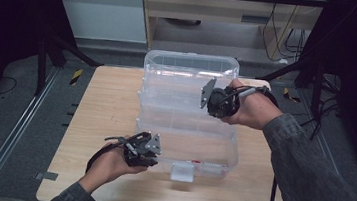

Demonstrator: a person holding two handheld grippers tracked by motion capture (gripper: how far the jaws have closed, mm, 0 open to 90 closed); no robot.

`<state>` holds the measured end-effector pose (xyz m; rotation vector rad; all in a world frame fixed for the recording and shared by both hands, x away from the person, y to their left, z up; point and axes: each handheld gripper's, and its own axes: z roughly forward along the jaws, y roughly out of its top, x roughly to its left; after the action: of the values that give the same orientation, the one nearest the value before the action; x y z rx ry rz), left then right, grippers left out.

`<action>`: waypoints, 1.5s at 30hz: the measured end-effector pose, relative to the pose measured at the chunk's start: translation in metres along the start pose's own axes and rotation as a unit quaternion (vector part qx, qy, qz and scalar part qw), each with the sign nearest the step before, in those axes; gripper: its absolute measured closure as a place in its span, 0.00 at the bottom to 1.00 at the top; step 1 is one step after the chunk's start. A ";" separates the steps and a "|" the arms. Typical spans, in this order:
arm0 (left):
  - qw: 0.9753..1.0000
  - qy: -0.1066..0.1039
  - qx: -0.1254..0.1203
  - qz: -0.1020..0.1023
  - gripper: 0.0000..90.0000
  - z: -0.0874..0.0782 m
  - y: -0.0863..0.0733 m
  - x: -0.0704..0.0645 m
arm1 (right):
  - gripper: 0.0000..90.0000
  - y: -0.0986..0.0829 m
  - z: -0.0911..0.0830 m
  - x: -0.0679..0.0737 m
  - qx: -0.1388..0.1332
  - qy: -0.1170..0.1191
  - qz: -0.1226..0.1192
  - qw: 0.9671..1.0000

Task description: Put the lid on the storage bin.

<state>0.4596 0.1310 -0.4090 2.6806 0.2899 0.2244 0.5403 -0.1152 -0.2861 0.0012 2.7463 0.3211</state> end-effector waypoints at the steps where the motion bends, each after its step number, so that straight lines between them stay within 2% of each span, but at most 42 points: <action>1: 1.000 0.000 0.000 0.000 0.89 0.000 0.000 0.000 | 0.97 -0.001 -0.002 0.007 0.000 -0.001 -0.004 1.000; 4: 1.000 0.001 0.000 0.000 0.89 0.000 0.000 0.000 | 0.97 -0.001 -0.003 0.014 0.000 -0.004 -0.009 1.000; 5: 1.000 0.001 -0.001 -0.022 0.88 0.000 -0.001 -0.004 | 0.97 -0.001 -0.003 0.016 0.001 -0.005 -0.009 1.000; 6: 1.000 0.002 -0.001 -0.024 0.88 0.000 -0.001 -0.004 | 0.97 -0.001 -0.004 0.019 0.001 -0.006 -0.009 1.000; 7: 1.000 0.002 -0.001 -0.024 0.88 0.000 -0.001 -0.004 | 0.97 -0.001 -0.004 0.019 0.001 -0.006 -0.009 1.000; 8: 1.000 0.001 -0.001 -0.004 0.88 0.000 0.000 -0.001 | 0.97 -0.001 -0.005 0.024 0.002 -0.007 -0.009 1.000; 13: 1.000 0.002 -0.003 -0.023 0.88 0.001 -0.001 -0.004 | 0.97 -0.001 -0.005 0.036 0.003 -0.006 -0.018 1.000; 14: 1.000 0.004 -0.003 -0.001 0.88 0.000 0.000 -0.001 | 0.97 -0.002 -0.005 0.040 0.003 -0.004 -0.020 1.000; 19: 1.000 0.006 -0.003 0.002 0.88 0.000 -0.001 -0.002 | 0.96 -0.005 -0.004 0.050 0.004 0.000 -0.021 1.000; 20: 1.000 0.005 -0.004 -0.014 0.88 0.001 -0.001 -0.004 | 0.96 -0.006 -0.004 0.051 0.003 0.002 -0.020 1.000; 26: 1.000 0.008 -0.004 -0.019 0.88 0.000 -0.002 -0.006 | 0.96 -0.012 -0.003 0.055 -0.011 0.007 -0.014 1.000; 35: 1.000 0.012 -0.006 -0.012 0.87 0.000 -0.002 -0.006 | 0.95 -0.013 -0.002 0.058 -0.012 0.008 -0.015 1.000; 36: 1.000 0.013 -0.007 0.004 0.87 0.000 -0.001 -0.004 | 0.95 -0.013 -0.002 0.058 -0.012 0.011 -0.011 1.000; 37: 1.000 0.013 -0.006 -0.010 0.87 0.001 -0.002 -0.006 | 0.95 -0.014 -0.002 0.058 -0.014 0.013 -0.013 1.000; 38: 1.000 0.013 -0.006 -0.010 0.87 0.001 -0.002 -0.006 | 0.95 -0.014 -0.002 0.058 -0.014 0.013 -0.013 1.000; 39: 1.000 0.015 -0.007 0.004 0.87 0.000 -0.001 -0.004 | 0.95 -0.014 -0.002 0.059 -0.015 0.017 -0.015 1.000; 45: 1.000 0.021 -0.006 0.003 0.86 0.000 -0.002 -0.006 | 0.95 -0.015 -0.001 0.060 -0.014 0.016 -0.012 1.000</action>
<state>0.4532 0.1308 -0.4106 2.6674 0.2936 0.2824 0.4848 -0.1274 -0.3099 -0.0455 2.7714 0.3559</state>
